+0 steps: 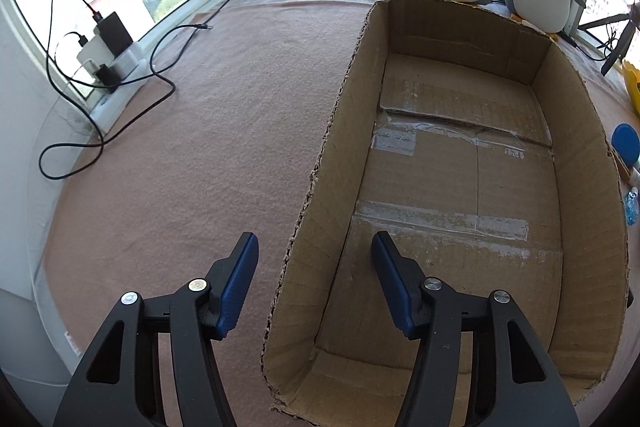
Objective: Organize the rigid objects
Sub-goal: 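Move the right gripper to the white round plug adapter and close on it, then lift the white plug adapter with the right gripper toward the cardboard box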
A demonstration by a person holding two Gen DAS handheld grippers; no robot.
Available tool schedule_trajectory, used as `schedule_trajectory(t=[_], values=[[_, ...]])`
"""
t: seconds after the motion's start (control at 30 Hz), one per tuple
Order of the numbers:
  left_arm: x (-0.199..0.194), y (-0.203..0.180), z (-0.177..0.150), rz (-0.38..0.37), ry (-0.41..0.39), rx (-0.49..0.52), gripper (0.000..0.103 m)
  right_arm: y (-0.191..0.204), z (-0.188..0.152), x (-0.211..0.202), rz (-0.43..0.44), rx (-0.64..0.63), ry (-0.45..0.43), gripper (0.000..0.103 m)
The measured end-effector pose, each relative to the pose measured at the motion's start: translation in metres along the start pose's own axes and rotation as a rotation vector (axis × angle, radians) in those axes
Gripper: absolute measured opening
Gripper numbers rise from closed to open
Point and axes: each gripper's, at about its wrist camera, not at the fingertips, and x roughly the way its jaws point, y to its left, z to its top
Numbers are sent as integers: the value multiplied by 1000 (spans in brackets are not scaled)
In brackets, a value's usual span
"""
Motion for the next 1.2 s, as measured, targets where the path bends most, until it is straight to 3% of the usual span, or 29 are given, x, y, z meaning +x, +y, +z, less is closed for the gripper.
schedule_trajectory(t=[0.43, 0.6, 1.2], values=[[-1, 0, -1, 3, -7, 0, 59, 3, 8, 16, 60, -11, 17, 40], [-1, 0, -1, 2, -9, -6, 59, 8, 7, 14, 82, -26, 23, 24], [-3, -6, -8, 23, -31, 39, 59, -10, -26, -7, 87, 91, -8, 20]])
